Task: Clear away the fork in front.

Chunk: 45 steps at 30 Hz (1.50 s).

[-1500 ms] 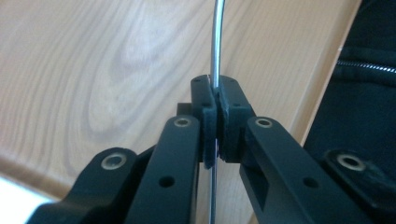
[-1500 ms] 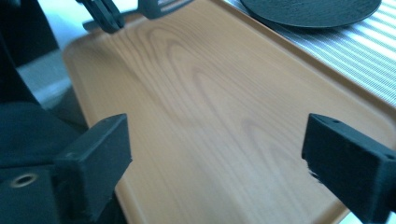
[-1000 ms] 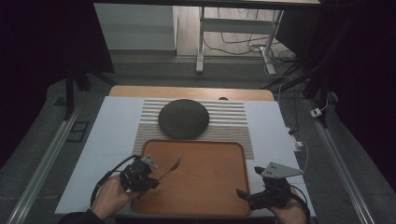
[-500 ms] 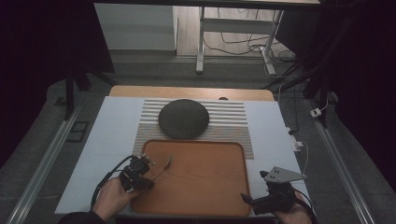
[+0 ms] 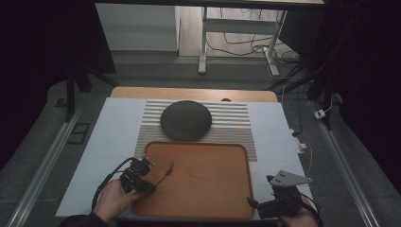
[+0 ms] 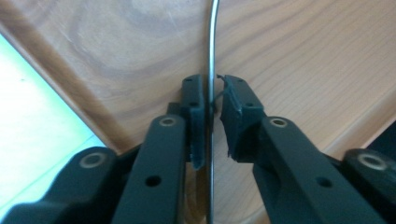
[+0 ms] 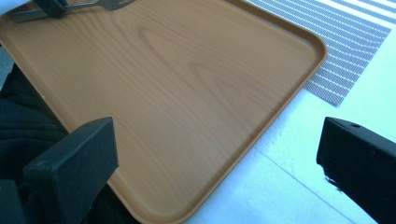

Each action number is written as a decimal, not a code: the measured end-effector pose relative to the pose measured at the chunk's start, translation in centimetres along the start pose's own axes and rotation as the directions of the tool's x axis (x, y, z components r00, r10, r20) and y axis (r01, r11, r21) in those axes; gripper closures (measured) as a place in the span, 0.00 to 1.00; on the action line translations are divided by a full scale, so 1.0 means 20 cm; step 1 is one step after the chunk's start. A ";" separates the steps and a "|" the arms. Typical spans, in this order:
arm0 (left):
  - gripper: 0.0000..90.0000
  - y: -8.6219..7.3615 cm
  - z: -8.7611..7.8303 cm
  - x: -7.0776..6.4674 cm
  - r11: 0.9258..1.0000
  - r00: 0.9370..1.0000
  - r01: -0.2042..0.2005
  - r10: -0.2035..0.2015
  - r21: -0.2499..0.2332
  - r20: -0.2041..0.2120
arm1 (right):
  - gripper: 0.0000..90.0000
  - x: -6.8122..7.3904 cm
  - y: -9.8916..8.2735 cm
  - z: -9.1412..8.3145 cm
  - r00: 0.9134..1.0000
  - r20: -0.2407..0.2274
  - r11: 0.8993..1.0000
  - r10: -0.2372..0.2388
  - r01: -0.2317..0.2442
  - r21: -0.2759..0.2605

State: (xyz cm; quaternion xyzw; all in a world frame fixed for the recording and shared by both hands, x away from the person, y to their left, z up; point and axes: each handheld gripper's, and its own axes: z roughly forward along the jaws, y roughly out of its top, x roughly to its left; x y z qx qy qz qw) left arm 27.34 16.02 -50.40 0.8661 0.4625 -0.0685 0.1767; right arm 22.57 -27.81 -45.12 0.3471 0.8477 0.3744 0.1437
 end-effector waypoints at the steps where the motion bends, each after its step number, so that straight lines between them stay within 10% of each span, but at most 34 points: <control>1: 0.85 0.00 -0.01 0.00 1.000 1.000 -0.003 0.003 -0.014 0.002 | 0.00 0.00 0.00 0.00 1.000 0.001 1.000 0.001 -0.001 0.005; 16: 0.98 0.10 -0.10 0.04 0.968 0.994 -0.110 0.113 -0.225 -0.001 | 0.00 -0.02 -0.02 -0.03 0.998 0.027 0.998 0.062 -0.063 0.010; 45: 0.99 0.30 0.07 -0.05 0.964 0.979 -0.202 0.205 -0.173 -0.001 | 0.00 -0.01 -0.01 0.00 0.999 0.027 0.997 0.041 -0.042 0.057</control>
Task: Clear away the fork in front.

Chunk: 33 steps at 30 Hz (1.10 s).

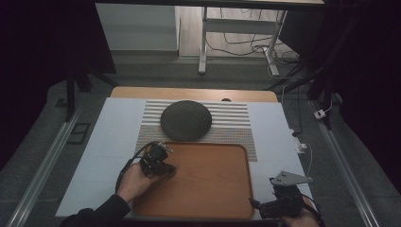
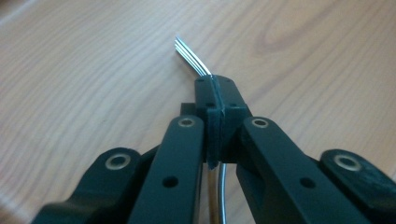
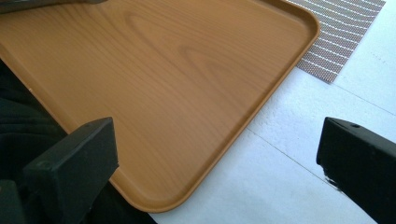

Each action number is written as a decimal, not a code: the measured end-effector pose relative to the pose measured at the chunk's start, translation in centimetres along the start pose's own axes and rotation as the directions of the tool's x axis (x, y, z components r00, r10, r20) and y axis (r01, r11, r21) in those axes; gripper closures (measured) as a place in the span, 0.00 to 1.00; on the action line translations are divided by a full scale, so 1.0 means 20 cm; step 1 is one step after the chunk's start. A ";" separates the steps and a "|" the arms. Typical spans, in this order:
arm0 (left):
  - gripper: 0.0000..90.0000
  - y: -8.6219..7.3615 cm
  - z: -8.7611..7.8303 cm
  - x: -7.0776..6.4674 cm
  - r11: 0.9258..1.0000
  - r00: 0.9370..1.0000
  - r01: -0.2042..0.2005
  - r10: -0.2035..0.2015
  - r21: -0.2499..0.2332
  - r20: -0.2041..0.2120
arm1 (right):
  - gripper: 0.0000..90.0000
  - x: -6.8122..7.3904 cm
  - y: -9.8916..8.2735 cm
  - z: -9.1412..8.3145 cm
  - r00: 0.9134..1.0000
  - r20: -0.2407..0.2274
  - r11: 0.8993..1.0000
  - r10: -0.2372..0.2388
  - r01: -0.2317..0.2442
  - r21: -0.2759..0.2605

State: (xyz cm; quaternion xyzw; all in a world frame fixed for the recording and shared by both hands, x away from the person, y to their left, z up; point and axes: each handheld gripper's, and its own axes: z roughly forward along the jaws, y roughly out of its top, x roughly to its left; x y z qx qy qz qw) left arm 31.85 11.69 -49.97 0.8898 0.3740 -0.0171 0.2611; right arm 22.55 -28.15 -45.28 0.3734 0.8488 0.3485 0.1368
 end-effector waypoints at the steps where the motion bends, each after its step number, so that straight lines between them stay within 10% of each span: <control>1: 0.99 0.00 0.00 -0.01 1.000 1.000 -0.004 0.004 -0.001 0.007 | 0.00 0.00 0.00 0.00 1.000 0.000 1.000 0.000 0.000 0.000; 15: 0.99 0.02 0.02 -0.08 0.999 0.997 -0.044 0.044 0.006 0.063 | 0.00 0.00 0.00 0.00 1.000 -0.008 1.000 -0.003 0.003 0.004; 33: 0.99 0.03 0.16 -0.25 0.987 0.979 -0.146 0.136 0.061 0.152 | 0.00 0.00 0.00 0.00 1.000 -0.011 1.000 -0.001 0.001 0.005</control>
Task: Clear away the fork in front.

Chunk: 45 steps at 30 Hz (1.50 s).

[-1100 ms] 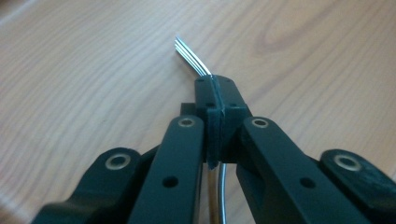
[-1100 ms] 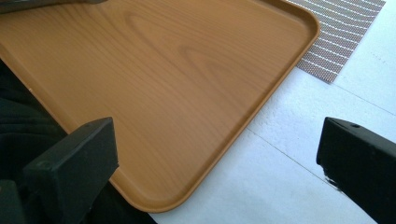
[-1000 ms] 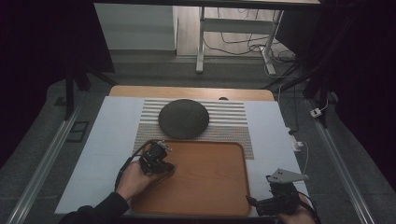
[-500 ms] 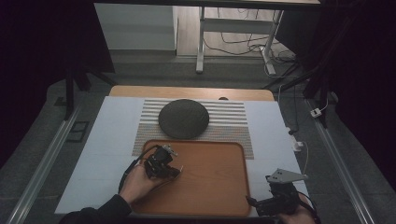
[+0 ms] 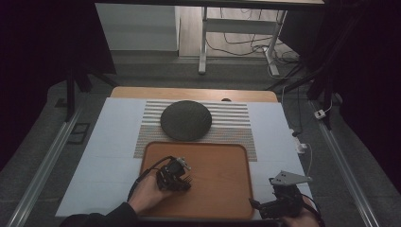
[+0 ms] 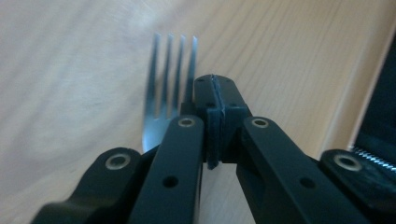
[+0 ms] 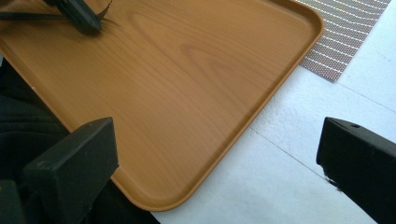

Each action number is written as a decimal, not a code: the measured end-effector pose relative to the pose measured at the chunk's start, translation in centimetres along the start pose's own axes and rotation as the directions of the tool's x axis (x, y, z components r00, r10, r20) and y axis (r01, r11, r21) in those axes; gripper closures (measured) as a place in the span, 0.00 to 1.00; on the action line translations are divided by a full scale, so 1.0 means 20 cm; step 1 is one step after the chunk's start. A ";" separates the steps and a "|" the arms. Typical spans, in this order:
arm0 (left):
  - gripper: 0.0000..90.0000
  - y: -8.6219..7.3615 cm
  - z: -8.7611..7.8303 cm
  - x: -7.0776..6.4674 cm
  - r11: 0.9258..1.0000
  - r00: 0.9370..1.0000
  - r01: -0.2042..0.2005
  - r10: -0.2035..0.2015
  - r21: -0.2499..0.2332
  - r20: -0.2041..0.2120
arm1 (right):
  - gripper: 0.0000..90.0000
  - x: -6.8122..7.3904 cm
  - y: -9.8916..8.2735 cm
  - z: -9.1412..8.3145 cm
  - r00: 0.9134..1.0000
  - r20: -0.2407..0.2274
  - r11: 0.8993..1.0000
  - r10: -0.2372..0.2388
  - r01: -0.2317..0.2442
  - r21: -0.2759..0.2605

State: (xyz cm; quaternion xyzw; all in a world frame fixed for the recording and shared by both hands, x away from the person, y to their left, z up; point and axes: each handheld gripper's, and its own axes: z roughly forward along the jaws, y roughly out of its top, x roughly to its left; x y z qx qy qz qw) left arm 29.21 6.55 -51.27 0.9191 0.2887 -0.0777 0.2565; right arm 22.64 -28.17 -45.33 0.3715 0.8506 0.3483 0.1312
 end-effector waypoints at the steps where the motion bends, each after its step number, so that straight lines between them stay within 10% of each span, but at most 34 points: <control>1: 0.99 0.00 0.00 0.00 1.000 1.000 0.007 -0.007 0.000 -0.003 | 0.00 0.00 0.00 0.00 1.000 0.000 1.000 0.000 0.000 0.000; 7: 0.99 -0.02 -0.04 0.11 0.997 0.994 0.064 -0.067 -0.039 -0.084 | 0.00 0.00 0.00 0.00 1.000 -0.002 1.000 0.003 -0.003 0.002; 16: 0.99 -0.08 -0.14 0.30 0.982 0.969 0.170 -0.181 -0.078 -0.166 | 0.00 0.00 0.00 0.00 1.000 -0.005 1.000 0.008 -0.008 0.006; 32: 0.98 -0.16 -0.23 0.46 0.954 0.935 0.278 -0.295 -0.111 -0.197 | 0.00 -0.01 0.00 0.00 1.000 -0.010 1.000 0.023 -0.023 0.006; 40: 0.77 -0.20 -0.36 0.42 0.942 0.943 0.273 -0.303 -0.197 -0.141 | 0.00 -0.01 0.00 0.00 1.000 -0.007 1.000 0.025 -0.025 -0.003; 45: 0.46 -0.25 -0.46 0.33 0.941 0.967 0.184 -0.225 -0.283 -0.120 | 0.00 -0.01 0.00 0.00 1.000 -0.004 1.000 0.025 -0.025 -0.004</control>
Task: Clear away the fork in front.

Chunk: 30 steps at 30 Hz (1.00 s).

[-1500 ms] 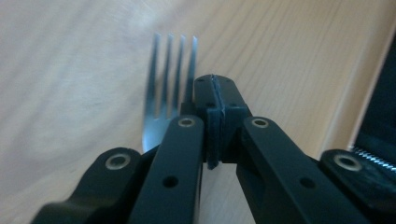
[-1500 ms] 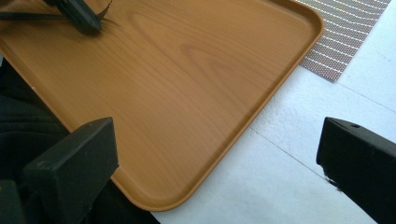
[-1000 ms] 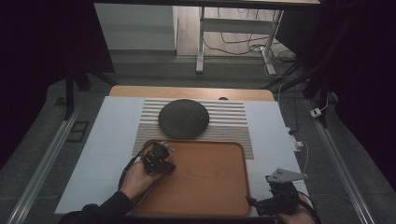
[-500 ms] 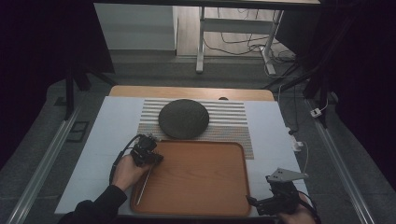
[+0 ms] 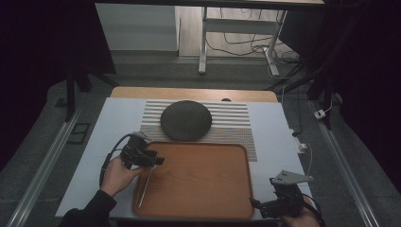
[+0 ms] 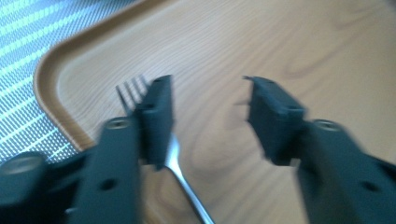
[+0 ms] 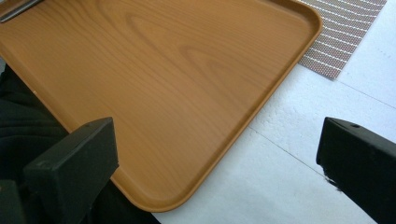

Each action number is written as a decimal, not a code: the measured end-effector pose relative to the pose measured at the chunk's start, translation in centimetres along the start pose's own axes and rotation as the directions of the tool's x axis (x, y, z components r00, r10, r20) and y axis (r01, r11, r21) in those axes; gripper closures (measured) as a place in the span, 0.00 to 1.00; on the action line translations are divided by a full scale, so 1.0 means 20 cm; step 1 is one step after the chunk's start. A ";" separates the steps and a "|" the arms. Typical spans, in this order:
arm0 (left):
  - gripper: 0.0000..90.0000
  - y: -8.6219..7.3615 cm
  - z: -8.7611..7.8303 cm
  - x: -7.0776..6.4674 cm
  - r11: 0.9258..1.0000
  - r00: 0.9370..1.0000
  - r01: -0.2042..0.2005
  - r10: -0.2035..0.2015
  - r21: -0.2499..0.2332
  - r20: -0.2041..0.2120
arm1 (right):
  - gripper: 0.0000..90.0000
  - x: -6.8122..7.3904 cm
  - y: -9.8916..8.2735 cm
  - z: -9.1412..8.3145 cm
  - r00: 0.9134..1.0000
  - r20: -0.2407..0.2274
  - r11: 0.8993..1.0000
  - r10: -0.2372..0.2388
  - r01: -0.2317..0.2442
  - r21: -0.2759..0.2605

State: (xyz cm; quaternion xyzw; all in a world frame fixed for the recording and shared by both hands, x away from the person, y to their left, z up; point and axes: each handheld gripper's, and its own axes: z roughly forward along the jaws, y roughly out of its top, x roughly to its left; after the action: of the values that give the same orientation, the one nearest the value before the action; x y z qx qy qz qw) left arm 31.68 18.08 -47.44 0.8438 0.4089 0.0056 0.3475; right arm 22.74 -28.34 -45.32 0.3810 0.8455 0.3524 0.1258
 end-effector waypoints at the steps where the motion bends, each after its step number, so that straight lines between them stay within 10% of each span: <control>1: 0.41 -0.01 -0.03 -0.01 1.000 1.000 -0.014 0.015 -0.024 0.007 | 0.00 0.00 0.00 0.00 1.000 0.001 1.000 0.000 0.000 0.001; 12: 0.06 -0.26 -0.25 -0.13 0.991 0.999 -0.025 0.029 -0.132 0.033 | 0.00 0.00 0.00 0.00 1.000 0.003 1.000 0.003 -0.003 0.000; 22: 0.00 -0.52 -0.37 -0.10 0.976 0.996 0.067 -0.054 -0.208 0.067 | 0.00 0.01 0.00 0.00 1.000 0.011 1.000 0.005 -0.005 0.006; 30: 0.00 -0.61 -0.41 -0.10 0.972 0.993 0.111 -0.115 -0.206 -0.006 | 0.00 0.00 0.00 0.00 1.000 0.014 1.000 0.006 -0.006 0.006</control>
State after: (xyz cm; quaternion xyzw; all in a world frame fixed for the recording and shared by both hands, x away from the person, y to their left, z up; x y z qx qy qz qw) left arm 19.55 26.70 -47.85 0.7788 0.4566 0.0355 0.4286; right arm 22.75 -28.22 -45.31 0.3864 0.8445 0.3475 0.1292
